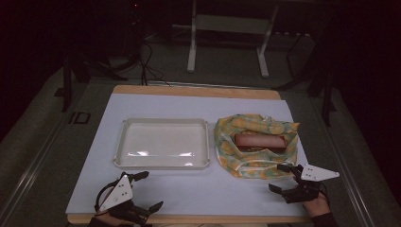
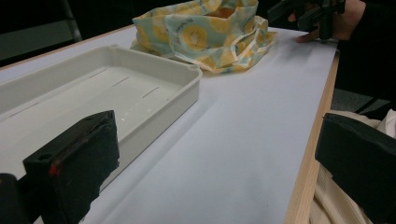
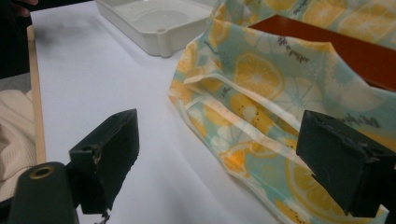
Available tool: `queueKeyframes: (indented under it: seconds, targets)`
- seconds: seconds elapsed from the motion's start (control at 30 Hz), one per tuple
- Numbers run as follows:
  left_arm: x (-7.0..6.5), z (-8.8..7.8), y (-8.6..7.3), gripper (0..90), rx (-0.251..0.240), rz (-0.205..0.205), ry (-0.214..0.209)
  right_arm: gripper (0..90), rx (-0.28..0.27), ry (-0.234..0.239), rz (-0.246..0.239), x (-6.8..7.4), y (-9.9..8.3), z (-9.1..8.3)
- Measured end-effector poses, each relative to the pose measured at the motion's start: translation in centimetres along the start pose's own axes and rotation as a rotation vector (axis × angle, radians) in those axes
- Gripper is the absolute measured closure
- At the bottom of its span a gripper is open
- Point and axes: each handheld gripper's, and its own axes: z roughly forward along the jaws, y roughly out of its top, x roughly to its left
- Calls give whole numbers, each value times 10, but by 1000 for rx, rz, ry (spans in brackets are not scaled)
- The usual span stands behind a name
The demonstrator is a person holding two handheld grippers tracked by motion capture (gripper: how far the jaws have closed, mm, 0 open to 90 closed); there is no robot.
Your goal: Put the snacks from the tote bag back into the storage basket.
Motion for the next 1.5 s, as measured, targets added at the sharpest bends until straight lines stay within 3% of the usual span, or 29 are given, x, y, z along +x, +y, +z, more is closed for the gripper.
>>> queueKeyframes:
  seconds: [0.2,0.53,0.57,0.63,0.77,0.8,0.9,0.97,1.17,1.5]
  targets:
    - [1,-5,-3,0,-10,-21,3,132,46,17,13,-2,0,2]
    - [-9,0,4,0,23,-36,29,132,129,-18,0,-2,14,-4]
    - [-11,1,6,0,12,-57,34,130,133,13,29,-4,19,-7]
    - [-13,3,8,0,8,-56,26,121,123,29,34,-4,22,-10]
    - [-15,4,8,0,18,-46,18,118,137,20,15,-2,28,-12]
    - [-17,6,9,0,21,-47,22,109,142,39,27,-3,31,-12]
    - [-18,7,10,0,21,-62,44,109,139,47,9,-3,35,-12]
    - [-19,8,10,0,33,-49,50,109,144,64,-6,-3,38,-12]
    - [-19,9,9,0,36,-42,29,109,138,91,-60,0,52,-12]
    - [-18,10,9,0,40,-31,11,131,131,92,-146,1,80,-14]
